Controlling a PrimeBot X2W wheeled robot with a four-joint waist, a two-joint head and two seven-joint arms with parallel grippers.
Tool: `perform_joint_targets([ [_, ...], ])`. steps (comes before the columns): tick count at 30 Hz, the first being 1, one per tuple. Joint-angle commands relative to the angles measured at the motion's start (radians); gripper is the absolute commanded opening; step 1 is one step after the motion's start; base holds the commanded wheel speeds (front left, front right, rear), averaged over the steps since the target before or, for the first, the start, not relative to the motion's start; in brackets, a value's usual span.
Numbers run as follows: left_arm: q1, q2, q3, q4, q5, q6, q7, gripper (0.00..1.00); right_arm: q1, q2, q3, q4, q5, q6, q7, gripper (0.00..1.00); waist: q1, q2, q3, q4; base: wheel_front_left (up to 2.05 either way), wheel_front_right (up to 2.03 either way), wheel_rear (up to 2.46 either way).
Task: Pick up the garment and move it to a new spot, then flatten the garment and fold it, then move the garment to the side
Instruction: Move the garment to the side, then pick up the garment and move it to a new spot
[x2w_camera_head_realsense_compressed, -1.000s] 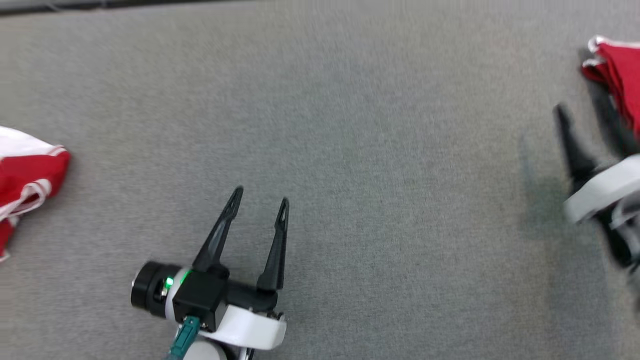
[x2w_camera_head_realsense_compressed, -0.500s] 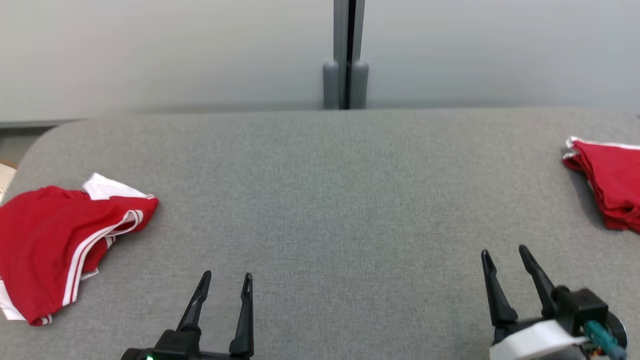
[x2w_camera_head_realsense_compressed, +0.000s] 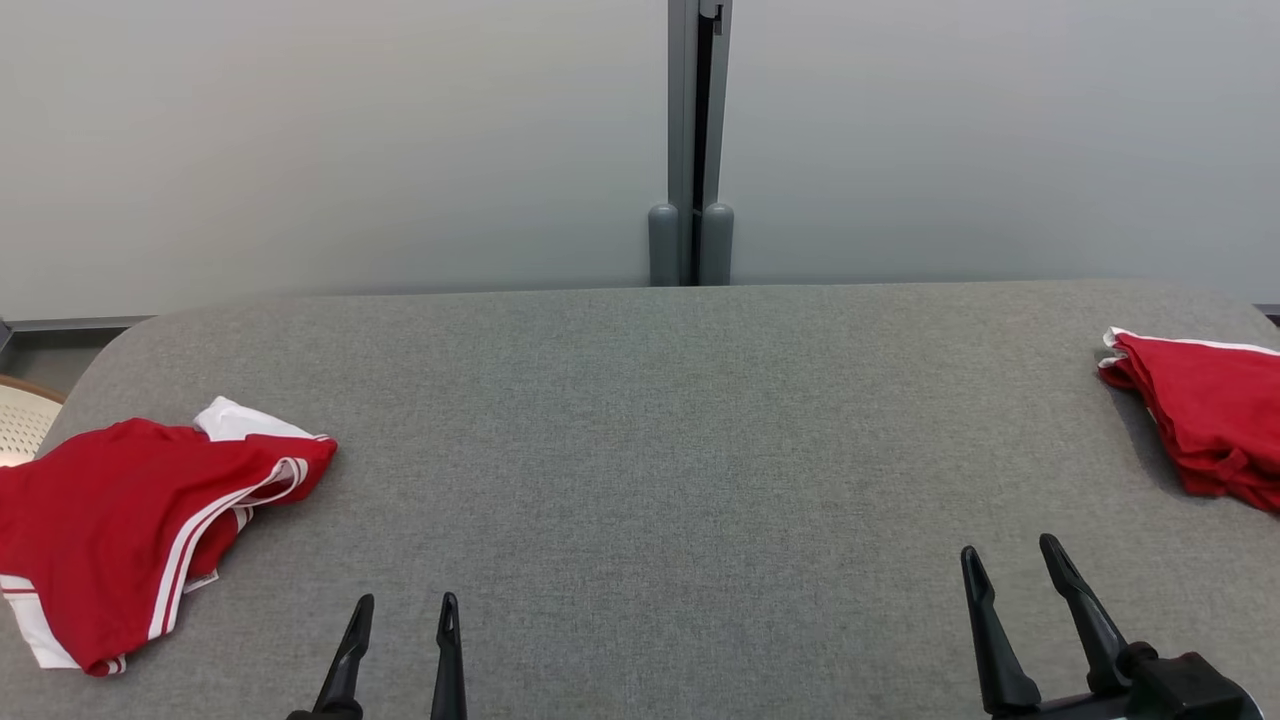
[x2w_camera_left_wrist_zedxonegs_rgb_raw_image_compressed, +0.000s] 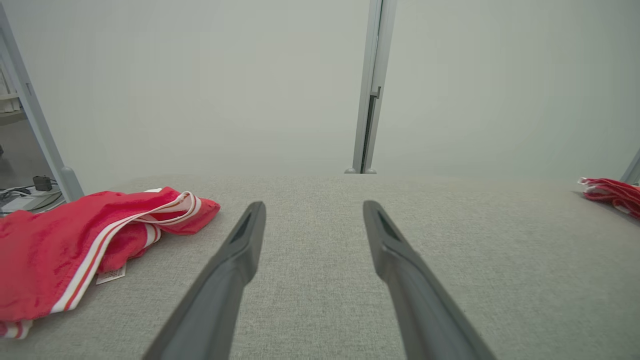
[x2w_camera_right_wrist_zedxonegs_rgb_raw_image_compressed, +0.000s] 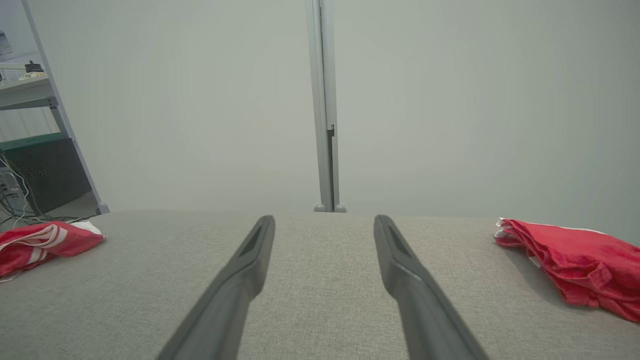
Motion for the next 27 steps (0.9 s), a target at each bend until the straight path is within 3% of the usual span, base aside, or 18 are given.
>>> perform_joint_targets([
  [1,0.006,0.003,0.008,-0.003,0.007,0.001,0.000,1.00,0.008,-0.010,0.002,-0.007,0.008,-0.002,-0.001,1.00,0.0000,0.0000,-0.003,-0.001,0.00,0.00,0.00],
  [20,0.004,0.003,0.044,0.038,0.036,-0.045,0.000,1.00,0.009,-0.012,0.005,0.003,-0.001,-0.002,-0.001,1.00,0.0000,0.0000,-0.026,0.013,0.00,0.00,0.00],
  [27,-0.005,0.003,0.050,0.037,0.049,-0.051,0.000,1.00,0.011,-0.016,0.018,0.006,0.006,-0.002,-0.001,1.00,0.0000,0.0000,-0.026,0.066,0.00,0.00,0.00],
])
